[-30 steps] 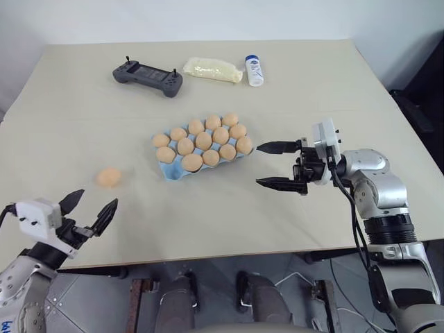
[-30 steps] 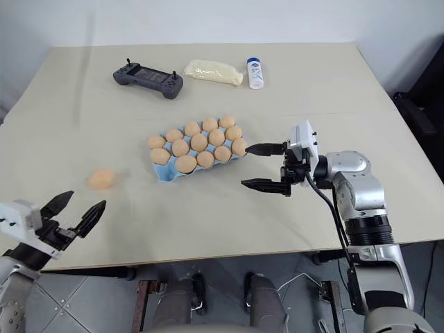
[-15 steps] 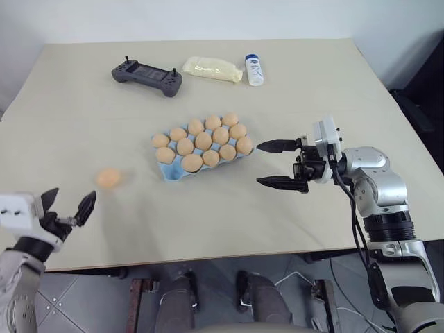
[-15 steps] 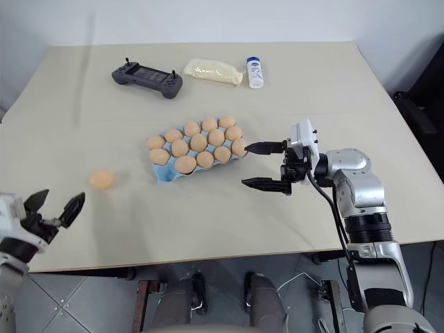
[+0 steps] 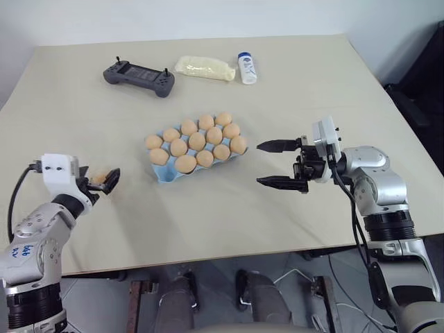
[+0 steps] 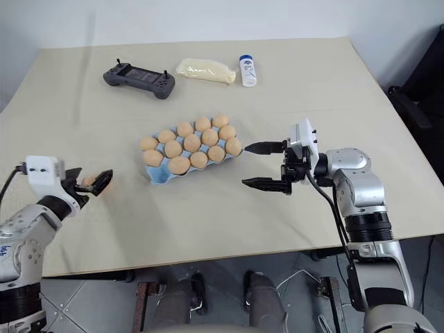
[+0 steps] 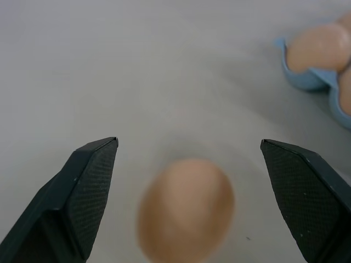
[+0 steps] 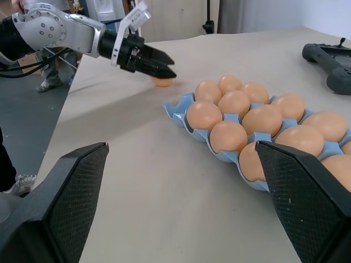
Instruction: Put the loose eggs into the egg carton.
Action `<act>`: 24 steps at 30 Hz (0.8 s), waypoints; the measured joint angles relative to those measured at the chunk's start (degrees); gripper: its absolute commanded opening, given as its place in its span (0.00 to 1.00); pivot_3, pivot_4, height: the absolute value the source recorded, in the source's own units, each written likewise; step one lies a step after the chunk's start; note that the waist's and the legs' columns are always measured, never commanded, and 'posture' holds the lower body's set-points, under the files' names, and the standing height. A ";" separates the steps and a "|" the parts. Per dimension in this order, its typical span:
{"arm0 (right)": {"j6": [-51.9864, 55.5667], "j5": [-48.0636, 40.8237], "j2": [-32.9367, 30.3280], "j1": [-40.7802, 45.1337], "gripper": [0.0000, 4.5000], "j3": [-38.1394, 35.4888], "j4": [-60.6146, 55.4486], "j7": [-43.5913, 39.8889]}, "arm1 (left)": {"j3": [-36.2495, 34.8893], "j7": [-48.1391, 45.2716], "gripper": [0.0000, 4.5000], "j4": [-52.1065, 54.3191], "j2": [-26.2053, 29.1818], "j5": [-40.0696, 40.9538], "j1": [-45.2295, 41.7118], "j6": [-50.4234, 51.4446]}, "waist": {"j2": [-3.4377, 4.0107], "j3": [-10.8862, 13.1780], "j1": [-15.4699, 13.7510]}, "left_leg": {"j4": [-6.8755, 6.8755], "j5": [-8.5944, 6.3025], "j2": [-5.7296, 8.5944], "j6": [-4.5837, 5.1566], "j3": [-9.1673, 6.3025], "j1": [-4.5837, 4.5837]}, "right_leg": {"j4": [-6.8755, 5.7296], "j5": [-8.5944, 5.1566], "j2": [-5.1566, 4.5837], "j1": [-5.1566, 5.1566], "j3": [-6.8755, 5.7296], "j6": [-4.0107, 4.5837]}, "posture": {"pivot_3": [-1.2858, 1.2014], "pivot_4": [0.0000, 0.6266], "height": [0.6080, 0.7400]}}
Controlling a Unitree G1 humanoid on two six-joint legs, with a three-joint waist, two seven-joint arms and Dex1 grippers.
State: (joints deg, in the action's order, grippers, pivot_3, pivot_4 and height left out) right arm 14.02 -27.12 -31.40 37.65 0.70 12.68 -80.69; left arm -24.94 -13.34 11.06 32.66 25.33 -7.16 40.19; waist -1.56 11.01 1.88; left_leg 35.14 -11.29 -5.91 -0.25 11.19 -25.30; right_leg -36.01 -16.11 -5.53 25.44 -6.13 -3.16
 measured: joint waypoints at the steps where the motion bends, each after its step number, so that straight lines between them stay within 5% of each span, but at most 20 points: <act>1: 0.00 0.01 -0.04 0.00 1.00 0.00 0.00 0.01 | 0.28 0.00 0.95 -0.22 0.02 -0.07 -0.15 0.59 | 0.00 0.00 0.00 | 0.03 0.00 0.00 0.00 0.01 0.01 | -0.03 0.00 0.00 0.00 0.01 0.00 | 0.52 0.24 1.00; 10: 0.01 0.14 -0.57 -0.21 1.00 0.00 0.00 0.19 | 0.73 0.09 0.41 -0.25 1.27 -0.44 -0.90 5.35 | 0.00 0.00 -0.11 | 0.05 0.02 0.00 0.03 0.05 0.03 | -0.01 0.08 -0.13 0.03 0.08 0.07 | 0.52 0.24 1.00; 15: -0.02 0.37 -0.61 -0.22 1.00 0.00 0.08 0.35 | 2.40 -3.35 0.39 -0.15 1.82 -1.33 -4.94 -0.91 | 0.00 0.00 -0.17 | 0.05 0.02 0.01 0.02 0.09 0.02 | -0.01 0.08 -0.12 0.04 0.08 0.08 | 0.52 0.24 1.00; 19: -0.12 0.56 -0.55 -0.47 1.00 -0.01 -0.11 0.85 | 9.14 -13.75 0.39 -0.29 2.28 -3.32 -9.52 -14.95 | 0.00 -0.01 -0.28 | 0.05 0.02 0.08 0.03 0.24 0.03 | 0.01 0.11 -0.09 0.03 0.12 0.03 | 0.52 0.24 1.00; 24: -0.24 0.52 -0.30 -2.16 1.00 -0.22 -1.49 1.86 | 15.75 -19.97 0.39 -5.88 0.78 -4.71 -14.47 -19.90 | 0.00 0.00 -0.10 | 0.06 0.03 0.04 0.06 0.30 0.09 | -0.04 0.12 0.04 0.04 0.12 0.00 | 0.52 0.24 1.00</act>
State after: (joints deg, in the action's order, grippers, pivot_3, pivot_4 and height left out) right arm 13.78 -26.59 -31.70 35.49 0.48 11.20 -78.84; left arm -9.19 -33.30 5.18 33.44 20.62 -21.63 20.29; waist -1.56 11.01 1.78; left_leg 35.19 -11.26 -5.86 -0.19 11.49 -25.21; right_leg -36.04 -15.98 -5.48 25.48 -6.01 -3.16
